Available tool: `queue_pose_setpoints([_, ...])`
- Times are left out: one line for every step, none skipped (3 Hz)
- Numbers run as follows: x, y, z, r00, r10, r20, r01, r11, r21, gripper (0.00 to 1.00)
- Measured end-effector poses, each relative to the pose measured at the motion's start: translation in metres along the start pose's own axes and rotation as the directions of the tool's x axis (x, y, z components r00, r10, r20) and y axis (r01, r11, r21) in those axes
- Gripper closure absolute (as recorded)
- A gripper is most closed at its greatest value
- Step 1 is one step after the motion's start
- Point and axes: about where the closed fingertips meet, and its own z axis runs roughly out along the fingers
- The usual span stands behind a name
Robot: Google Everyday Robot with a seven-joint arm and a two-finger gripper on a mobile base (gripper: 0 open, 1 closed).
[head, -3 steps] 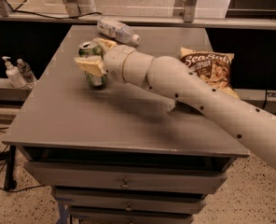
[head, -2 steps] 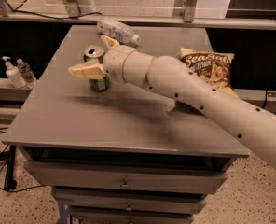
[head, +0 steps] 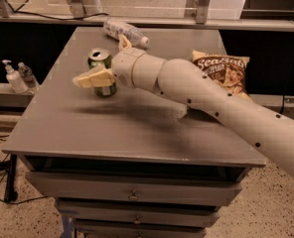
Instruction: Place green can upright
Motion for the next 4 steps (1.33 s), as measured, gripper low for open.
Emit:
queue_pose_setpoints([-0.006, -0.019, -0.023, 1.0, 0.009, -0.021, -0.008, 0.9995, 0.029, 0.0])
queue_pose_setpoints([-0.02, -0.043, -0.06, 0.999, 0.007, -0.038, -0.005, 0.9984, 0.056, 0.0])
queue_pose_setpoints([-0.034, -0.069, -0.104, 0.998, -0.003, -0.071, 0.009, 0.9967, 0.081, 0.0])
queue_pose_setpoints([-0.057, -0.101, -0.145, 0.995, -0.017, -0.097, 0.025, 0.9962, 0.084, 0.0])
